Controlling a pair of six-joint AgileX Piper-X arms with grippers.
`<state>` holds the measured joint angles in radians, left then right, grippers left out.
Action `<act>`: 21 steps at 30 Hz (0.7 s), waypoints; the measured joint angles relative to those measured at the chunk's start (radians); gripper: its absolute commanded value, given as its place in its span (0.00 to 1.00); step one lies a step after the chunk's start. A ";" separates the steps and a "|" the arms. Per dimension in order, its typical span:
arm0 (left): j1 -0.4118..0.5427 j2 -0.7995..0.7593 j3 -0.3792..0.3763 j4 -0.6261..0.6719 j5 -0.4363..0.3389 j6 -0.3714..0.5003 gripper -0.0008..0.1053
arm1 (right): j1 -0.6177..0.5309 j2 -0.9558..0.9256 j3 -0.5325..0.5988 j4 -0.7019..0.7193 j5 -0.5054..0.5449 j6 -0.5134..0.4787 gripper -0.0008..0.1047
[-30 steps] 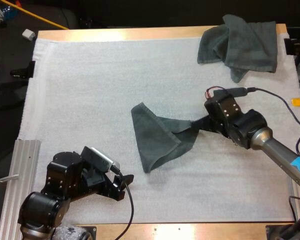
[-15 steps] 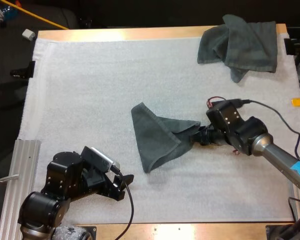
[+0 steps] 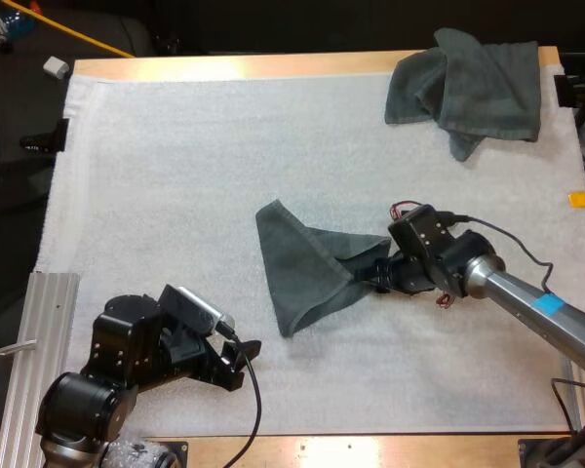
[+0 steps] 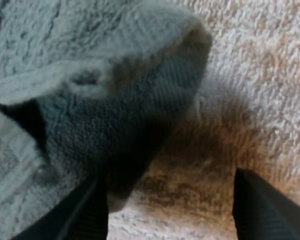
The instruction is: Pick towel from pile, fold and stack
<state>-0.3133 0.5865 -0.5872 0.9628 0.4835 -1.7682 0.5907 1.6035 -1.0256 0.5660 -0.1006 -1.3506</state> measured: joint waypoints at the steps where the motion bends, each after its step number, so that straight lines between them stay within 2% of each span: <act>1: 0.000 0.000 0.000 0.000 0.000 0.000 0.65 | 0.000 -0.001 0.000 -0.001 0.000 0.000 0.51; 13: 0.000 0.002 0.000 0.000 0.000 0.000 0.65 | 0.000 0.059 0.000 -0.063 -0.066 0.049 0.50; 15: 0.000 0.002 0.000 0.000 0.000 0.000 0.65 | 0.000 0.070 -0.001 -0.077 -0.078 0.063 0.46; 21: 0.000 0.002 0.000 0.000 0.000 0.000 0.65 | 0.000 0.087 -0.002 -0.109 -0.097 0.102 0.23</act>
<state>-0.3133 0.5883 -0.5872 0.9628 0.4835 -1.7682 0.5907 1.6902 -1.0278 0.4574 -0.1972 -1.2482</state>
